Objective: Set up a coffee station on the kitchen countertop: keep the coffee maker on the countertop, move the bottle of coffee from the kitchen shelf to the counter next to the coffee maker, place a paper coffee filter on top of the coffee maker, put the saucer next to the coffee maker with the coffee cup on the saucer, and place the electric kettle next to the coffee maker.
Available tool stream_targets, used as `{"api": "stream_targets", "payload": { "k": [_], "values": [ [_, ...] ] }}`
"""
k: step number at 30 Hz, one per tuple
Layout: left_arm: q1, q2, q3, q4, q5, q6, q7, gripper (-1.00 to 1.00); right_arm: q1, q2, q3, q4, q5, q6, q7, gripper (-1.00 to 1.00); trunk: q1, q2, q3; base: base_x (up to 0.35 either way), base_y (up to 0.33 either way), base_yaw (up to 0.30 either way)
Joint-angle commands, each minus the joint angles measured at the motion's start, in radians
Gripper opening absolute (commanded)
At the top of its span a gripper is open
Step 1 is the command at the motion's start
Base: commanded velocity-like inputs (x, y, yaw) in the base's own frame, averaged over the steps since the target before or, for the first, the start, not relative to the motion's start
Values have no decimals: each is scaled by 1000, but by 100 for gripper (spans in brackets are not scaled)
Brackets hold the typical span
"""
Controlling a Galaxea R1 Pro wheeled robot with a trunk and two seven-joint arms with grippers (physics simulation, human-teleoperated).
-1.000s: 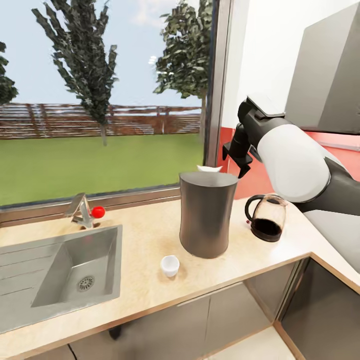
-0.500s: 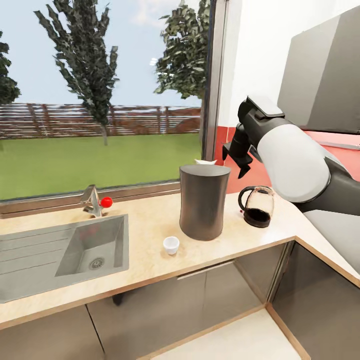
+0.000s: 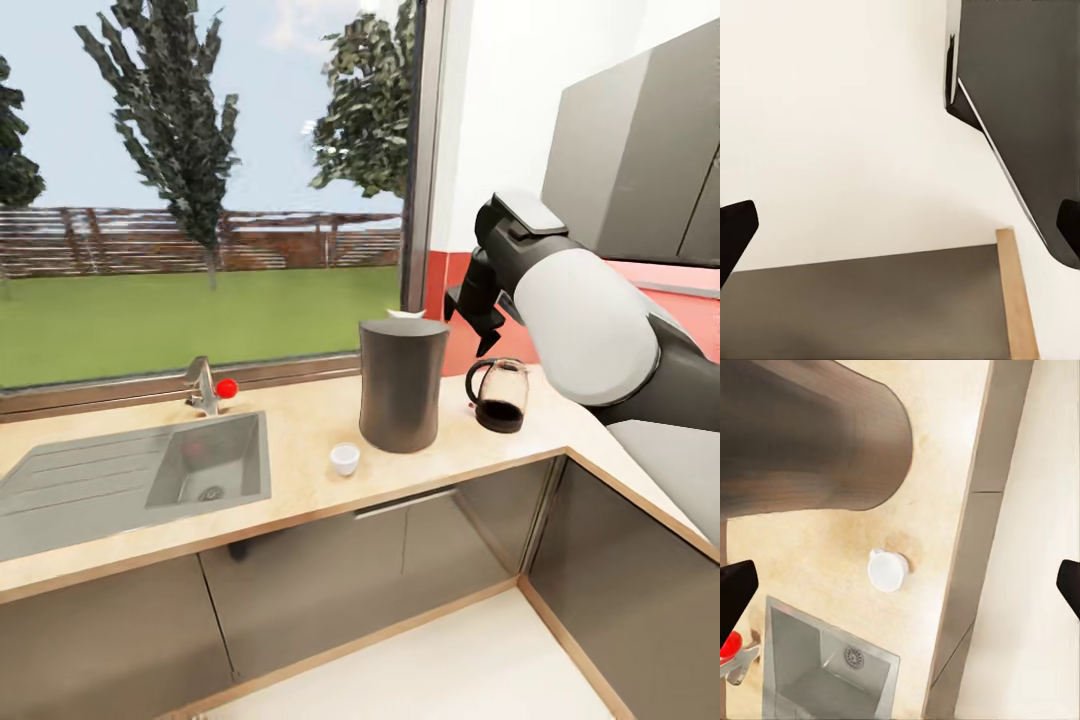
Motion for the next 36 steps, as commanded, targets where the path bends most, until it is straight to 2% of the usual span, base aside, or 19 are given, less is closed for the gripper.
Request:
{"api": "stream_targets", "payload": {
  "k": [1, 4, 10, 13, 14, 15, 19, 20, 21, 22, 23, 27, 28, 29, 30, 32, 34, 35, 36],
  "values": [
    [0, 0, 2, 0, -3, 0, 2, 100, 1, 0, 4, 0, -7, 11, -5, 100, 0, -1, 0, -336, 0, 0],
    [0, 0, 3, -1, -2, 0, 1, 100, 23, 1, 6, 5, -4, 13, -4, 100, 0, -1, 0, -313, 0, 0],
    [0, 4, 4, -3, -2, 0, -1, 100, 232, -9, 7, 3, 11, 19, 2, 100, 0, -1, 0, -237, 0, 0],
    [0, 4, 2, -3, -3, -2, -2, 100, 343, -16, 11, 4, 57, 27, 7, 100, 0, -1, 0, -62, 0, 0],
    [0, 5, 2, -4, -4, -3, -2, 100, 404, -16, 12, 4, 96, 43, 29, 100, 0, -1, 0, -21, 0, 0],
    [0, 5, 2, -5, -4, -4, -2, 100, 425, -16, 13, 4, 112, 48, 43, 100, 0, -1, 0, -17, 0, 0],
    [-1, 2, 2, -8, -5, -4, -2, 100, 619, -15, 15, 11, 341, 75, 269, 100, 0, -1, 0, -5, 0, 0],
    [-1, 0, 3, -11, -3, -9, -2, 100, 754, -13, 14, 56, 537, 78, 422, 100, 0, -1, 0, 0, 0, 0],
    [-1, 0, 3, -12, -3, -10, -2, 100, 789, -13, 15, 80, 578, 77, 463, 100, 0, -1, 0, 0, 0, 0],
    [-3, -2, 3, -14, -3, -13, -2, 100, 872, -13, 14, 148, 671, 74, 574, 100, 0, -1, 0, 0, 0, 0],
    [-3, -2, 3, -14, -3, -13, -2, 100, 889, -13, 14, 161, 691, 73, 598, 100, 0, -1, 0, 0, 0, 0],
    [-6, -5, 3, -23, -2, -17, -3, 100, 1084, -20, 14, 201, 906, 1, 833, 100, 0, -1, 0, 0, 0, 0],
    [-6, -6, 3, -46, -1, -18, -3, 100, 1200, -33, 14, 207, 1058, -119, 944, 100, 0, -1, 0, 0, 0, 0],
    [-6, -6, 3, -51, -1, -18, -3, 100, 1216, -35, 14, 207, 1078, -136, 955, 100, 0, -1, 0, 0, 0, 0],
    [-6, -7, 4, -64, 0, -18, -2, 100, 1259, -43, 14, 208, 1136, -186, 985, 100, 0, -1, 0, 0, 0, 0],
    [-6, -7, 4, -78, 2, -18, -2, 100, 1295, -50, 14, 209, 1204, -233, 1031, 100, 0, -1, 0, 0, 0, 0],
    [-6, -10, 4, -95, 3, -18, -3, 100, 1329, -65, 14, 209, 1299, -278, 1110, 100, 0, -1, 0, 0, 0, 0],
    [-6, -16, 5, -107, 3, -18, -3, 100, 1344, -79, 14, 209, 1370, -299, 1177, 100, 0, -1, 0, 0, 0, 0],
    [-6, -18, 5, -111, 3, -18, -3, 100, 1347, -83, 14, 209, 1389, -304, 1196, 100, 0, -1, 0, 0, 0, 0]
  ]
}}
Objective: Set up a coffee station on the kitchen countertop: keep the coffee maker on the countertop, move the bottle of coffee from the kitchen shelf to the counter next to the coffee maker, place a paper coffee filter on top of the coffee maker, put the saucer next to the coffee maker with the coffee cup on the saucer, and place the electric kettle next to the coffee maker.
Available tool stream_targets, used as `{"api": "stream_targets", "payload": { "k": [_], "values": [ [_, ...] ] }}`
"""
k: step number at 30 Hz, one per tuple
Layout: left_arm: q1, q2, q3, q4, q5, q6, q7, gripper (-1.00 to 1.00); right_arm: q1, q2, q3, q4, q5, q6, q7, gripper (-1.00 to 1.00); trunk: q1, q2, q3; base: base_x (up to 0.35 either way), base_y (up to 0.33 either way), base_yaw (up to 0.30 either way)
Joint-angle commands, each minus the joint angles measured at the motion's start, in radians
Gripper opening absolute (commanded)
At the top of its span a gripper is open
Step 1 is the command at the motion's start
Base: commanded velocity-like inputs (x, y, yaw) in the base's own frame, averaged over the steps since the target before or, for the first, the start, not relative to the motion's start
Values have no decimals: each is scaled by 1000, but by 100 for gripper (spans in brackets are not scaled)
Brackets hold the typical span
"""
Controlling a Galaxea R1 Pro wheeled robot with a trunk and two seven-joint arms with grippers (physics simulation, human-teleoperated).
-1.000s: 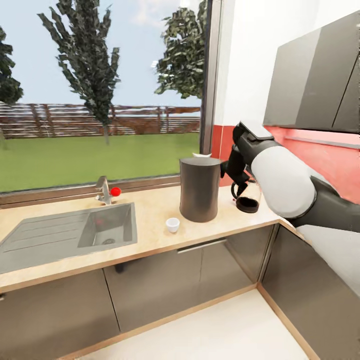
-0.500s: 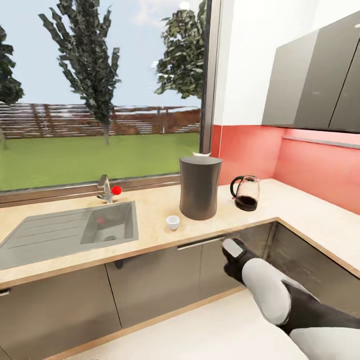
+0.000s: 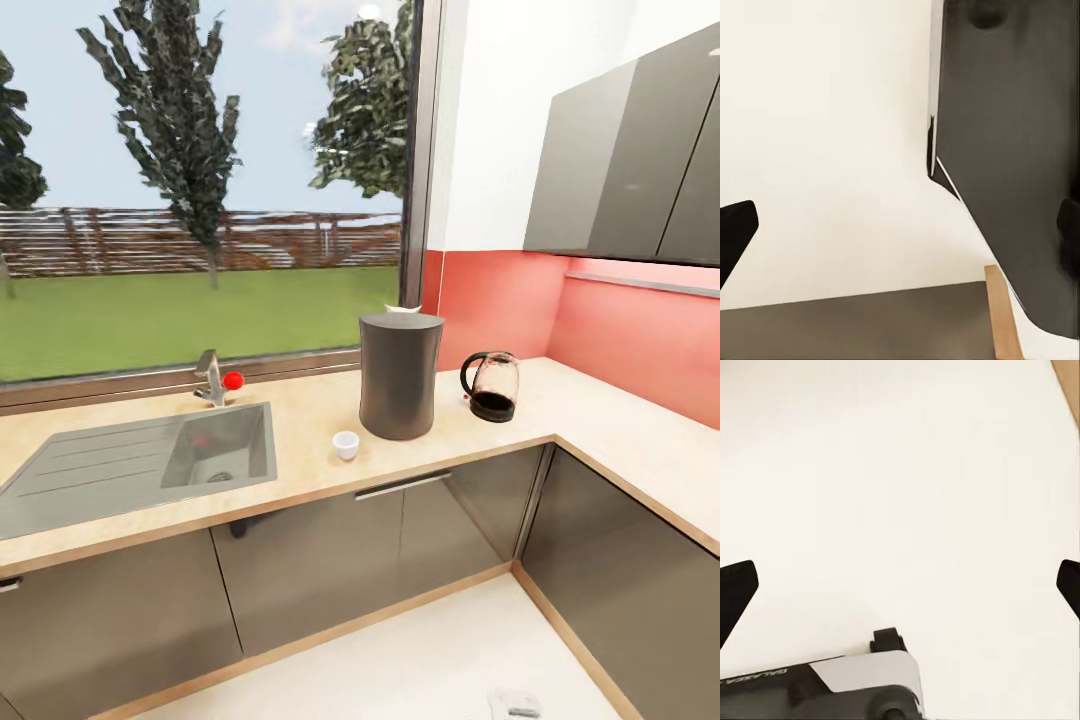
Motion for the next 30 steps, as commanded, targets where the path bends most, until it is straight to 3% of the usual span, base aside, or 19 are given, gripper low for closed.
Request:
{"api": "stream_targets", "payload": {
  "k": [1, 4, 18, 30],
  "values": [
    [1, -2, 2, -9, -2, -1, 2, 100, 5, -6, -7, -1, 40, -1, 31, 100, 0, 0, 0, 0, 0, 0],
    [1, -6, 2, -39, -2, -3, -2, 100, 29, -24, -6, -1, 98, -13, 95, 100, 0, 0, 0, 0, 0, 0],
    [1, 3, 0, -41, -2, -3, -8, 100, 36, -28, -8, -2, 98, -20, 95, 100, 0, 0, 0, 0, 0, 14],
    [-4, 2, 0, -41, -3, -3, -6, 100, 38, -25, -7, 0, 101, -19, 100, 100, 0, 0, -5, 0, 0, 236]
  ]
}}
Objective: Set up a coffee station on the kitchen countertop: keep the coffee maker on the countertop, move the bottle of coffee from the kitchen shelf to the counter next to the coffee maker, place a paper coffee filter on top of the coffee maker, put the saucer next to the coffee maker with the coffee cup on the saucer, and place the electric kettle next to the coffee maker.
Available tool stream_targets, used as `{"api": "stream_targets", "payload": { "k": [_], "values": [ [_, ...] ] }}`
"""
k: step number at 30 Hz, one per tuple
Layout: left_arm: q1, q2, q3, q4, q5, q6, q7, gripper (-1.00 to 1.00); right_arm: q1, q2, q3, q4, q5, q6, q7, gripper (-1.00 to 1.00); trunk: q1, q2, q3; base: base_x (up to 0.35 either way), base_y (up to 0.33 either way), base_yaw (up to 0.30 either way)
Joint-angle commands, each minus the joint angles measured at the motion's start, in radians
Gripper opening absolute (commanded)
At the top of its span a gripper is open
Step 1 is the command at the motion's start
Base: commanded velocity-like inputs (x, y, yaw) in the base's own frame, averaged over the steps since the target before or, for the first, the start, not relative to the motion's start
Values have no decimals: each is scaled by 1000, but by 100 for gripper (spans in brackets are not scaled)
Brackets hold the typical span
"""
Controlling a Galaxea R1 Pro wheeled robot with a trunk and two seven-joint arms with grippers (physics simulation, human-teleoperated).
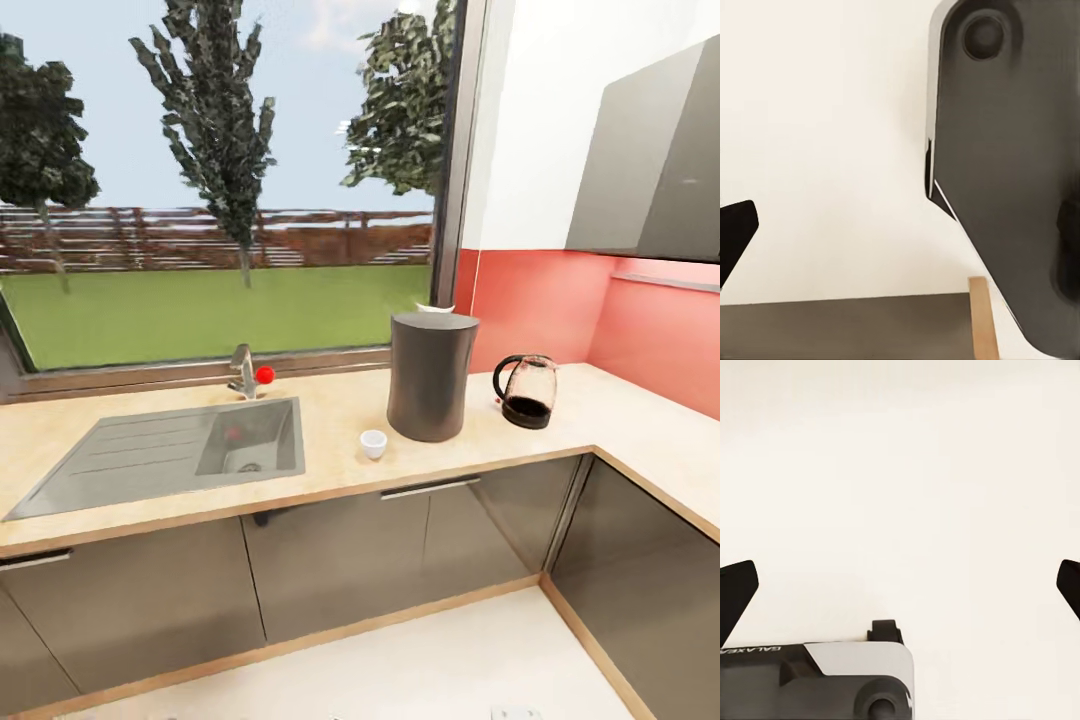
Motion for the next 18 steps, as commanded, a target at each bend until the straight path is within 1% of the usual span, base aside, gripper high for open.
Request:
{"api": "stream_targets", "payload": {
  "k": [1, 5, 9, 18],
  "values": [
    [1, -1, 2, -1, -2, -2, 3, 100, 0, 1, -8, -1, 10, 3, -3, 100, 0, -1, -1, 0, 0, 244],
    [1, -3, 3, -2, 0, -2, 6, 100, 3, 1, -8, -1, 10, 4, -2, 100, 0, -1, -4, 0, 0, 245],
    [1, -6, 4, -3, 9, -2, 2, 100, 3, -1, -8, -1, 11, 5, -2, 100, 0, -1, -8, 0, 0, 245],
    [1, -7, 6, -12, 14, -3, -1, 100, 7, 0, -8, -1, 12, 5, -2, 100, 0, -1, -15, 0, 0, 245]
  ]
}}
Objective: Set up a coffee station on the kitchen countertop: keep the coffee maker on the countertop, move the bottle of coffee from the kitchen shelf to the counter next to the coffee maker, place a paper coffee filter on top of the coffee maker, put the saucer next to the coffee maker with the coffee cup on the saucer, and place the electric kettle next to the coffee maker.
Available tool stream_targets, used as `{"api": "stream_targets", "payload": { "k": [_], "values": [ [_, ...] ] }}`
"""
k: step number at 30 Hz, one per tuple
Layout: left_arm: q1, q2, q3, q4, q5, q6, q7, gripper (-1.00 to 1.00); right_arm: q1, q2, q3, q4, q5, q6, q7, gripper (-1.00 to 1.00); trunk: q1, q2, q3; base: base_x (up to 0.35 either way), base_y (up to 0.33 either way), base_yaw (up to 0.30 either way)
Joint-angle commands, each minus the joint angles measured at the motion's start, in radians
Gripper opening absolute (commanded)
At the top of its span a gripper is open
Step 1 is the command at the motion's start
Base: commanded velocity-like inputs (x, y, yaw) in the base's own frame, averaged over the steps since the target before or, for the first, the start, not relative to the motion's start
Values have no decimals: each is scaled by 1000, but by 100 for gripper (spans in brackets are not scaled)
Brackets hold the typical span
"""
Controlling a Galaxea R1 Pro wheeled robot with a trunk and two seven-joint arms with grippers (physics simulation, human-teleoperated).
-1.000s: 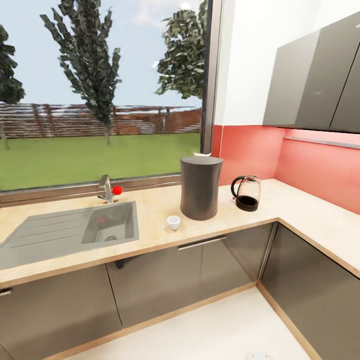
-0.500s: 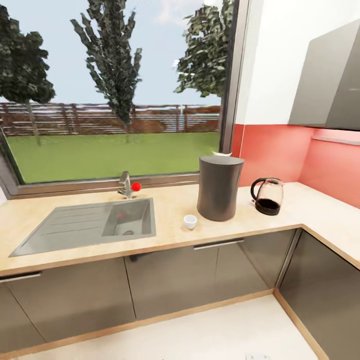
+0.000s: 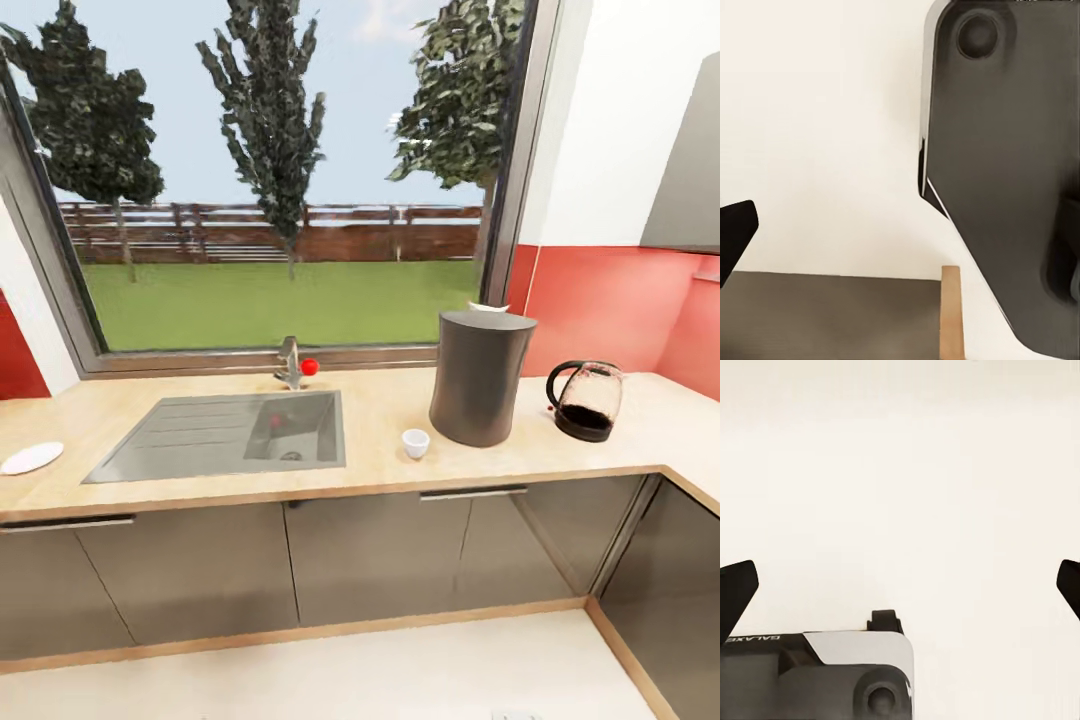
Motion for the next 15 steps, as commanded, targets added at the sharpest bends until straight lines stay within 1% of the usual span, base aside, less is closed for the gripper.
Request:
{"api": "stream_targets", "payload": {
  "k": [1, 15],
  "values": [
    [0, 0, 2, -2, 0, -1, 2, 100, 0, 1, -7, -1, 10, 3, -3, 100, 1, -2, -3, 0, 0, 245],
    [0, -4, -1, -5, -1, -1, 2, 100, 6, 2, -6, -1, 13, 3, -2, 100, 1, -2, -14, 0, 0, 245]
  ]
}}
